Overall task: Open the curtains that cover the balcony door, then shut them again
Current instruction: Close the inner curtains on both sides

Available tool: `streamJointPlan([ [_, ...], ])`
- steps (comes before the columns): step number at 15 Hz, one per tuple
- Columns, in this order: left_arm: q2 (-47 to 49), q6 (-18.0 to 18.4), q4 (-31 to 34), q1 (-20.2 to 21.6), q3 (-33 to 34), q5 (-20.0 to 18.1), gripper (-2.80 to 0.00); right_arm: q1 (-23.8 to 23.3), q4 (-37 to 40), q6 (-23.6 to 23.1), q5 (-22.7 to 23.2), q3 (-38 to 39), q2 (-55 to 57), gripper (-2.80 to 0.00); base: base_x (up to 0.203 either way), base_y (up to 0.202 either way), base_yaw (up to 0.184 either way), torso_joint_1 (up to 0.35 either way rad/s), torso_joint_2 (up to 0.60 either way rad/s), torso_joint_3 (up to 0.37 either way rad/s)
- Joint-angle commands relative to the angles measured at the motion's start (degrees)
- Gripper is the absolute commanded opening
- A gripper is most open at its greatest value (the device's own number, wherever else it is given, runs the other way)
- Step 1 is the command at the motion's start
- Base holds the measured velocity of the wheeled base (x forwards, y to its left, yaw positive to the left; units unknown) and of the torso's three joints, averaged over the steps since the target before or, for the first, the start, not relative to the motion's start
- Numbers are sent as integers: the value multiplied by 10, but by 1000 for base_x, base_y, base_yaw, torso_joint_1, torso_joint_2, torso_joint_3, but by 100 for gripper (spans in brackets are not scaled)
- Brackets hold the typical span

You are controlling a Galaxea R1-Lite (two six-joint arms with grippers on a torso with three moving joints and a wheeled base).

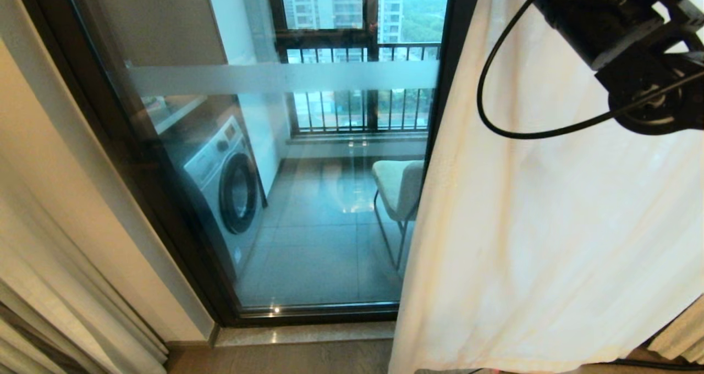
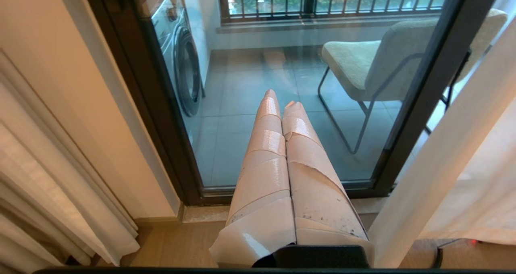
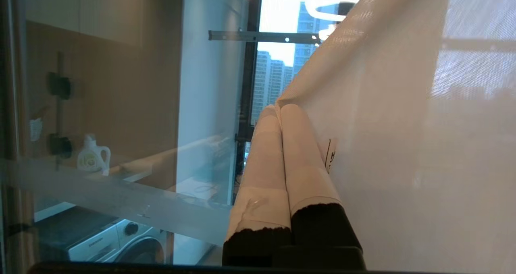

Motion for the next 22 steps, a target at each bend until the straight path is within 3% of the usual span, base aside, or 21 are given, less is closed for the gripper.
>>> streamJointPlan([
  [1,0,0,0,0,0,0,-280,2,-3,-9,2,0,3,-280,0,0,0,0,0,0],
  [8,0,0,0,0,0,0,-280,73,3,-67,13,-45,65,-280,0,0,0,0,0,0],
  [12,0,0,0,0,0,0,-280,148,28,-96,11,-124,145,-280,0,0,0,0,0,0],
  [16,0,0,0,0,0,0,-280,211,24,-115,11,-139,199,-280,0,0,0,0,0,0],
  [22,0,0,0,0,0,0,-280,244,20,-117,11,-140,230,-280,0,0,0,0,0,0],
])
